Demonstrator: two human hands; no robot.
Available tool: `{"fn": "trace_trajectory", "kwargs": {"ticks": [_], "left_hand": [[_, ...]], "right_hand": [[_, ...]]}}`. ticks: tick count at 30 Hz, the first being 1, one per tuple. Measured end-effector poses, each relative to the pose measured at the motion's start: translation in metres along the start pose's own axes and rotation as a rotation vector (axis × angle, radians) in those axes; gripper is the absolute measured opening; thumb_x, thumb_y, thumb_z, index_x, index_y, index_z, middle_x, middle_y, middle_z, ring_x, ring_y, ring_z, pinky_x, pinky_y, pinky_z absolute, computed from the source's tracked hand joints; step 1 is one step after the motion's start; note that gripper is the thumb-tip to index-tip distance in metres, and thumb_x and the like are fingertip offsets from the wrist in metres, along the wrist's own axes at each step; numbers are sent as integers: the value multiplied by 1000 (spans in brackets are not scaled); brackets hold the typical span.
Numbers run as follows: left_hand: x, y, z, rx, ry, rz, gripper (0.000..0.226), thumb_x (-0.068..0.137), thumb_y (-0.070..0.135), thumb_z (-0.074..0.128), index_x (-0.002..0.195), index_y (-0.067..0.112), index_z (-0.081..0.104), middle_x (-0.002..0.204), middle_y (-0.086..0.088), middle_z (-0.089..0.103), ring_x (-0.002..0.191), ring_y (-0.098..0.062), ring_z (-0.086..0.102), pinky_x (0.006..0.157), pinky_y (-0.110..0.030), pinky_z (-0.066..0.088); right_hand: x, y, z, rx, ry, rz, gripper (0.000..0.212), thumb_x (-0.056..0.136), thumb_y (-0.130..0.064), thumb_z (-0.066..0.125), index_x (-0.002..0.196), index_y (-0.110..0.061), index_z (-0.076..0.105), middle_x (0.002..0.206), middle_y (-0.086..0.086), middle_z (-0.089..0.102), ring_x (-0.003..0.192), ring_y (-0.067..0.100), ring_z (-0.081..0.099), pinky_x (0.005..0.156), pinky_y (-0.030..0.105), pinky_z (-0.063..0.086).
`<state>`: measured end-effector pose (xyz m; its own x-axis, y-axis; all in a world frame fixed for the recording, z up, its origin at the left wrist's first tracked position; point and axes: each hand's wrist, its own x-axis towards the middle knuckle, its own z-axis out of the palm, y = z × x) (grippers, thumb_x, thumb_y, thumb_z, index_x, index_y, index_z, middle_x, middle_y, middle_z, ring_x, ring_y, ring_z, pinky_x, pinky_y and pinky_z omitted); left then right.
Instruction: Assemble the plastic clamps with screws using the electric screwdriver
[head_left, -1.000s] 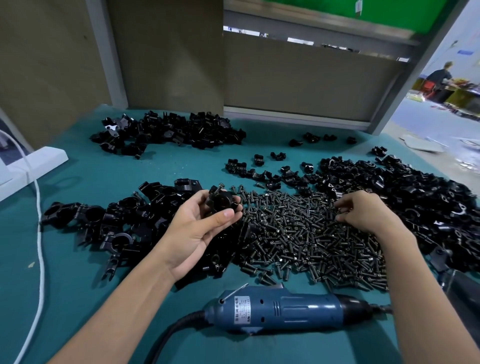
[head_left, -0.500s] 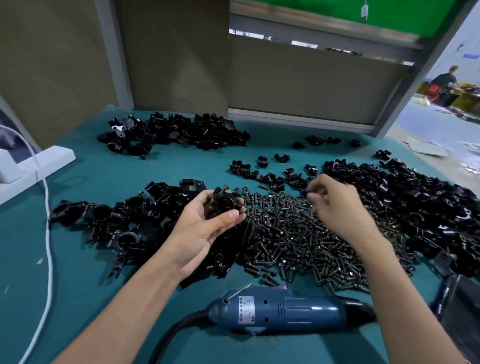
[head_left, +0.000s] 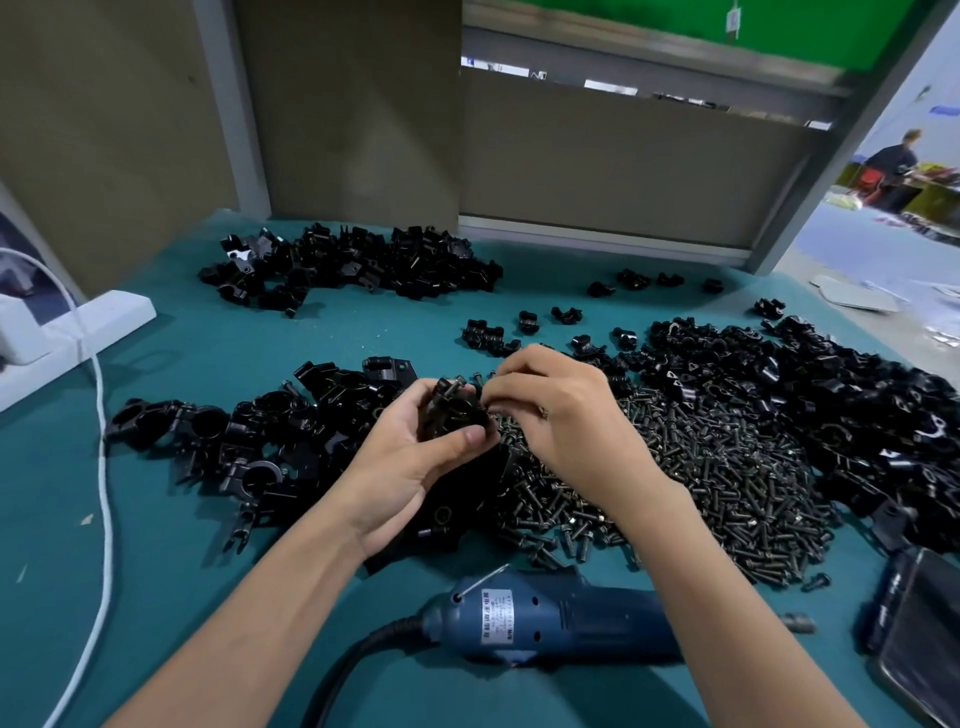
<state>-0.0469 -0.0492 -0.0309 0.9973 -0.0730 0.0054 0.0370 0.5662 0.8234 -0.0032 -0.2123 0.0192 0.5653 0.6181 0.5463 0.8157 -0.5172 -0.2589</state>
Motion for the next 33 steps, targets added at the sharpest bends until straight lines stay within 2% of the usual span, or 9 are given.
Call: {"fn": "trace_trajectory", "kwargs": {"ticks": [6,13,15,17,20,23,27,30,33], "left_hand": [[-1,2,0,-39,-27,-13,48,76,-4,65,123,-4,52,109,-15,73,101,-27,71,80,-28,59],[0,2,-1,-7,-46,18,48,76,0,68,122,0,53,110,-12,73,106,-26,70,85,-27,57],[-1,3,-2,-10,-30,34,47,73,1,70,119,4,56,103,-8,75,103,-25,70,83,-26,57],[-1,6,-4,-31,-13,43,47,72,1,71,117,4,57,97,-6,76,103,-25,71,83,-25,57],[-1,9,-3,-66,22,55,47,70,7,73,114,2,58,90,-1,76,99,-24,71,82,-26,58],[-2,12,1,-6,72,76,52,67,21,77,112,3,59,87,-1,71,85,-20,69,77,-28,59],[-4,13,4,65,104,107,59,67,25,77,120,10,57,88,-8,70,79,-19,68,75,-30,59],[-5,16,3,130,111,142,49,69,24,75,114,13,59,87,-9,70,81,-22,69,76,-30,59],[-4,20,0,171,121,165,40,72,22,73,108,12,59,83,-7,72,82,-23,71,76,-30,59]], "right_hand": [[0,1,0,12,-42,-18,18,85,6,67,98,-3,75,95,9,69,84,26,66,74,42,56],[-15,-5,-1,321,7,180,56,91,2,62,138,-27,53,117,-15,67,78,-12,63,71,8,50],[-25,-9,-7,306,4,221,52,91,-7,64,137,-30,53,122,-13,65,105,-9,60,94,20,51],[-39,-18,-20,221,2,235,38,91,-30,60,129,-33,58,113,-18,66,101,-4,61,94,28,53],[-70,-31,-29,-146,-412,273,70,76,-82,21,125,-41,51,102,-20,64,90,-1,60,82,30,55],[-100,-41,-16,-470,-725,259,108,58,-98,5,141,-35,36,120,-7,57,110,16,55,91,34,47],[-122,-36,-2,-535,-376,126,91,68,-87,25,107,-22,75,74,-5,66,64,12,66,57,21,54],[-132,-27,-3,-418,-223,28,70,71,-73,57,116,-19,60,77,-6,65,65,13,64,61,24,56],[-139,-19,-7,-357,93,-88,51,70,-15,68,119,-14,53,80,2,69,74,16,57,64,33,55]]}}
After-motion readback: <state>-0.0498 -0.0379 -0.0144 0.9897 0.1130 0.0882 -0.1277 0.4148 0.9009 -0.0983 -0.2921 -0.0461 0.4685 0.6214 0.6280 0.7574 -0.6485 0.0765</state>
